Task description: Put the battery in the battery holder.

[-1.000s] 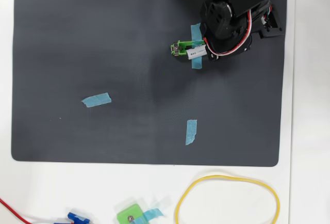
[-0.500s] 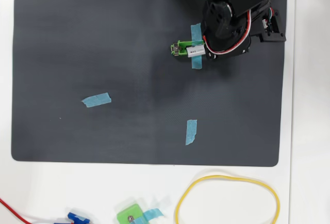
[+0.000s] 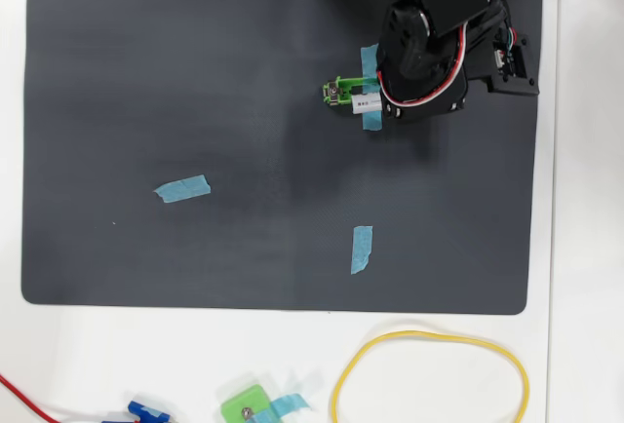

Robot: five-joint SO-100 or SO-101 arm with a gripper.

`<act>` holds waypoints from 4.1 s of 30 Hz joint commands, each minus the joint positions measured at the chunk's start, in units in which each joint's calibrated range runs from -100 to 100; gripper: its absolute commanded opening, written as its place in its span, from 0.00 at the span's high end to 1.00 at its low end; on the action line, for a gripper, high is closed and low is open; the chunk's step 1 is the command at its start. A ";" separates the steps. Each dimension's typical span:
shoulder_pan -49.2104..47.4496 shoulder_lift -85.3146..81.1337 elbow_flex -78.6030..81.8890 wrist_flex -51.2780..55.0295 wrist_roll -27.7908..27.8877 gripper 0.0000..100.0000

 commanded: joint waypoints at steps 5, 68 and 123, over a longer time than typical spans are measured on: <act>2.50 -1.88 -1.49 -0.42 -1.11 1.00; -0.51 -1.96 0.53 2.29 -0.59 1.00; -1.86 -2.05 1.06 2.29 1.91 1.00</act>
